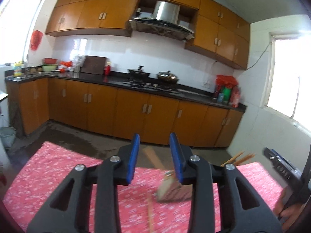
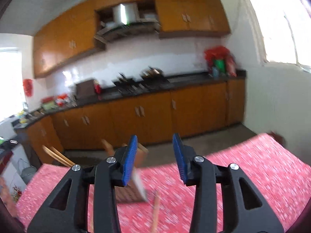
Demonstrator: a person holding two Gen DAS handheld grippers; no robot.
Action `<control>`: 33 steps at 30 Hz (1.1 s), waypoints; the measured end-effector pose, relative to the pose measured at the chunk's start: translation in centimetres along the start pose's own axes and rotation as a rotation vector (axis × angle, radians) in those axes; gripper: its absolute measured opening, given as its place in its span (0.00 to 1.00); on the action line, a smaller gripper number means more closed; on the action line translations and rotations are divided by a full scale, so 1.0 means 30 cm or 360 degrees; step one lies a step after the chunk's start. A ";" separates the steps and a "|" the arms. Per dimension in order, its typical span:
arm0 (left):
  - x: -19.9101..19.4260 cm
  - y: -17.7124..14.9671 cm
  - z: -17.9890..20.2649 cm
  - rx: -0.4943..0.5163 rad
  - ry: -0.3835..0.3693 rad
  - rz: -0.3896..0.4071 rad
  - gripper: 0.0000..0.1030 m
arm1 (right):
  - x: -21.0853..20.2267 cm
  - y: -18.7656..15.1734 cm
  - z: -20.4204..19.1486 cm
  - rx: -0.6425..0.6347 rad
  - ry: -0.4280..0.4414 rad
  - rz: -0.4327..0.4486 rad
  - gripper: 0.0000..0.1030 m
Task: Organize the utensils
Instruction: 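Drop the chopsticks into the holder and open both grippers, then grasp the last chopstick with the right gripper while the left gripper grasps another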
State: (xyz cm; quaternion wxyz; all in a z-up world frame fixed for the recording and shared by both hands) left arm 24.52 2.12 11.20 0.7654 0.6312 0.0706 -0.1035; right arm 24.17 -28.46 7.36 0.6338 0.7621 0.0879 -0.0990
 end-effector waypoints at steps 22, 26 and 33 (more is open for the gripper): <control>0.041 -0.741 -0.055 0.0124 -0.0059 -0.0808 0.34 | 0.092 -0.769 -0.057 -0.0092 0.0126 -0.0966 0.08; 0.056 -0.800 -0.015 0.0142 -0.0081 -0.0888 0.31 | 0.121 -0.750 -0.004 -0.0029 0.0067 -0.0953 0.07; 0.094 -0.869 -0.008 0.0231 -0.0021 -0.0983 0.15 | 0.125 -0.753 0.009 -0.0031 0.0059 -0.0940 0.08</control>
Point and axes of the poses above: each gripper's, at about its wrist camera, not at the fingertips, and x roughly the way its jaws point, z to its right, y to its top, the point moved 7 cm from there along x, roughly the way its jaws point, and after that the axes turned 4 degrees about z, right-handed, at the moved point
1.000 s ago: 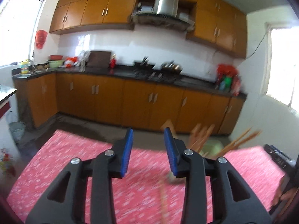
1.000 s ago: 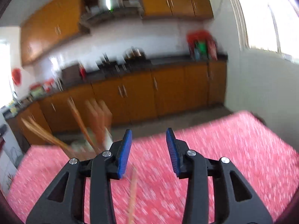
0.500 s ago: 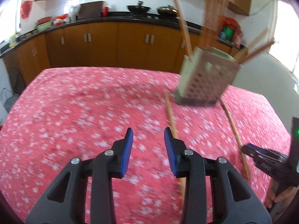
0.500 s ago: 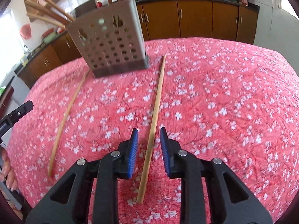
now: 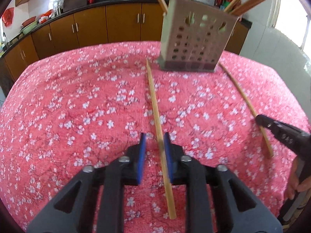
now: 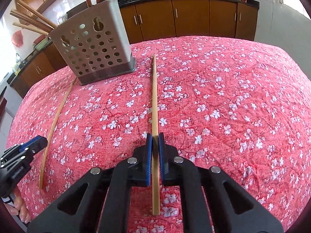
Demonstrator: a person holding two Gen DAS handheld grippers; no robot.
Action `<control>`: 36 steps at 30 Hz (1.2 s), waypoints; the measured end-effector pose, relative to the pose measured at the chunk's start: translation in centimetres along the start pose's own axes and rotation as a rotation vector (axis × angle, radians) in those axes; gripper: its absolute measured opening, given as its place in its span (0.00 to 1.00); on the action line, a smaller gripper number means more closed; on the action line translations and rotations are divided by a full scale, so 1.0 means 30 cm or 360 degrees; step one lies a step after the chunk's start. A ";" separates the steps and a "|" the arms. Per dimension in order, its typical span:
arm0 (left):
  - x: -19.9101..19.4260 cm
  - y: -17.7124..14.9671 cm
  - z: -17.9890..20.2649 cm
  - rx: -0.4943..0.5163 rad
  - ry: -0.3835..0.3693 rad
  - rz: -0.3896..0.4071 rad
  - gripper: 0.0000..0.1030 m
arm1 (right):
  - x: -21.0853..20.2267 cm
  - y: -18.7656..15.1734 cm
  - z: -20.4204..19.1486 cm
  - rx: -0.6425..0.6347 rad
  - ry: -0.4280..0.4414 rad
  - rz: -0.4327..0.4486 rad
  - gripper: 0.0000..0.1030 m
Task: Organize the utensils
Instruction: 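Grasp the last chopstick with the right gripper while the left gripper grasps another, then hold the grasped chopsticks against the table with both grippers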
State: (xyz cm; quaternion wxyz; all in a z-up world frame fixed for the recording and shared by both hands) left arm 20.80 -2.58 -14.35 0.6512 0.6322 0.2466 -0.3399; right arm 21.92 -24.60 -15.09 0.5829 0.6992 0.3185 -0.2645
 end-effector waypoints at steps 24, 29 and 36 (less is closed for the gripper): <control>0.132 0.156 -0.256 -0.0122 0.0179 0.0039 0.11 | 0.103 0.105 0.035 -0.0037 -0.0101 0.0079 0.08; 0.129 0.155 -0.266 -0.0151 0.0148 0.0043 0.11 | 0.089 0.100 0.036 -0.0046 -0.0108 0.0080 0.08; 0.123 0.149 -0.258 -0.0152 0.0145 0.0043 0.12 | 0.094 0.100 0.037 -0.0047 -0.0110 0.0081 0.08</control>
Point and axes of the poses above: each gripper's, at about its wrist camera, not at the fingertips, and x roughly the way its jaws point, z to its right, y to its top, the point moved 7 cm from there along x, roughly the way its jaws point, and after that the axes turned 4 degrees about z, right-handed, at the moved point
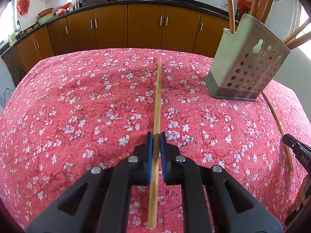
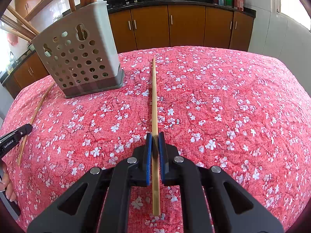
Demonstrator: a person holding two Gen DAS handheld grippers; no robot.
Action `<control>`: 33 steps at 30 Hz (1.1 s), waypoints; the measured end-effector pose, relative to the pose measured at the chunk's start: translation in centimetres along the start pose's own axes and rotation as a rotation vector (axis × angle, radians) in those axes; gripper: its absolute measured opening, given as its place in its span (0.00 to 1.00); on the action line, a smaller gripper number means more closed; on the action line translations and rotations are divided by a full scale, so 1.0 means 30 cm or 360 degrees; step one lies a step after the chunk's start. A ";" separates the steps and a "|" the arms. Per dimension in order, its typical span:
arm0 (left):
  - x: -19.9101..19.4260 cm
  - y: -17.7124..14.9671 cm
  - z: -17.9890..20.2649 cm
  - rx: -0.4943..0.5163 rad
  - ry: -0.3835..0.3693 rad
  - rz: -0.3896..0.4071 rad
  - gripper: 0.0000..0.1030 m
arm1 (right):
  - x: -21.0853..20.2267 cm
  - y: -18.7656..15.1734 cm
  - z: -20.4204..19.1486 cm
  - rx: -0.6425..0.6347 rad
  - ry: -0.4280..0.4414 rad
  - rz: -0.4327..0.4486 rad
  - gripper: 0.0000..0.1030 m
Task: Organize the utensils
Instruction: 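Hold the grasped chopsticks against the table with both grippers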
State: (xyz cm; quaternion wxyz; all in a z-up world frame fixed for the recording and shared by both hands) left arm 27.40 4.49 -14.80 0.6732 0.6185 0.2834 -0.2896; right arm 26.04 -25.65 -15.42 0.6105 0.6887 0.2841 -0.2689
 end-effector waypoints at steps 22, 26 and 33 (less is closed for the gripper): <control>-0.001 0.003 0.007 -0.0019 -0.0011 0.0000 0.12 | -0.001 0.000 -0.005 -0.0010 -0.0015 0.0001 0.08; -0.001 0.003 0.006 -0.0020 -0.0012 0.0000 0.12 | -0.001 0.000 -0.005 -0.0010 -0.0015 0.0001 0.08; 0.001 0.001 0.013 -0.0026 -0.0018 0.0001 0.12 | -0.002 0.000 -0.005 -0.0010 -0.0016 0.0001 0.08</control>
Point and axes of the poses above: each gripper's, at about its wrist camera, not at the fingertips, and x roughly the way its jaws point, z to its right, y to its top, the point moved 7 cm from there along x, roughly the way its jaws point, and after that the axes turned 4 degrees about z, right-handed, at the moved point
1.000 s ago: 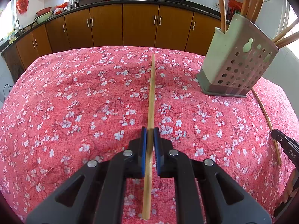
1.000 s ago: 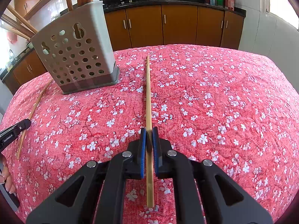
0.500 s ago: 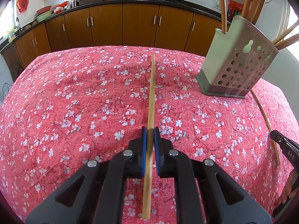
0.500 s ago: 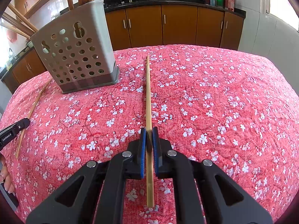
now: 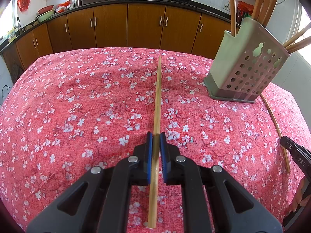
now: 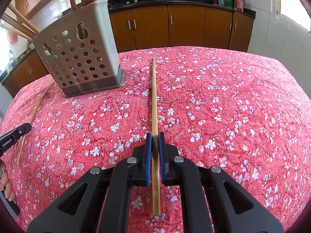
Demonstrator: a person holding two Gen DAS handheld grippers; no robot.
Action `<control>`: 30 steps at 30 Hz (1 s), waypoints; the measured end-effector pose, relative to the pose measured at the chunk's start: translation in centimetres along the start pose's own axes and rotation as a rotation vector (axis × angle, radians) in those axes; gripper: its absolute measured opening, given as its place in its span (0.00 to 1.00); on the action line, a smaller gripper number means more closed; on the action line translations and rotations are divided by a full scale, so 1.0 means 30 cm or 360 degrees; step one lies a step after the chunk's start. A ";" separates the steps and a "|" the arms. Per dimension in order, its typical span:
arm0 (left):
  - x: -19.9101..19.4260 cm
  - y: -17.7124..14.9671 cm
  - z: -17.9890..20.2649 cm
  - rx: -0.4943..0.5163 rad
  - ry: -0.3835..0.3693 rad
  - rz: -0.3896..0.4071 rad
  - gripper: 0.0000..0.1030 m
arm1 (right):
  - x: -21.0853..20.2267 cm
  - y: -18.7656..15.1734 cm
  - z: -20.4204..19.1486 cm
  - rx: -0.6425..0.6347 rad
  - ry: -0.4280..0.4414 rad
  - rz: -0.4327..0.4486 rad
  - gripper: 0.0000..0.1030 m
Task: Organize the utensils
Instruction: 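Hold the grasped chopsticks against the table with both grippers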
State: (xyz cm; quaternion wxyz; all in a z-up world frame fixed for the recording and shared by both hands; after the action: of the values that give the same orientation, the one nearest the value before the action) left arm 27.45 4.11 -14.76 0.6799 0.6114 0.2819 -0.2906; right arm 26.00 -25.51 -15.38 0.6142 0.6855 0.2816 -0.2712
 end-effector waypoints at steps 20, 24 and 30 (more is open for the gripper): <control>-0.001 0.001 0.000 -0.0005 -0.0002 0.0000 0.12 | 0.000 0.000 0.001 0.0001 -0.0001 0.0001 0.08; -0.003 0.002 -0.003 -0.0007 -0.0005 -0.0001 0.12 | 0.000 0.000 0.000 0.0002 -0.0001 0.0001 0.08; -0.005 0.004 0.000 -0.0011 -0.0008 -0.0002 0.12 | 0.000 0.000 0.001 0.0001 -0.0002 0.0001 0.08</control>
State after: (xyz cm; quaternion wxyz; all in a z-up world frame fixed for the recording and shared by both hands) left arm 27.43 4.13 -14.57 0.6826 0.6082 0.2816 -0.2914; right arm 25.99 -25.53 -15.38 0.6142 0.6857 0.2810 -0.2714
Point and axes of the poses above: each gripper's, at about its wrist camera, not at the fingertips, and x roughly the way its jaws point, z to its right, y to its top, the point moved 7 cm from there along x, roughly the way its jaws point, and after that the axes turned 4 degrees about z, right-handed, at the moved point
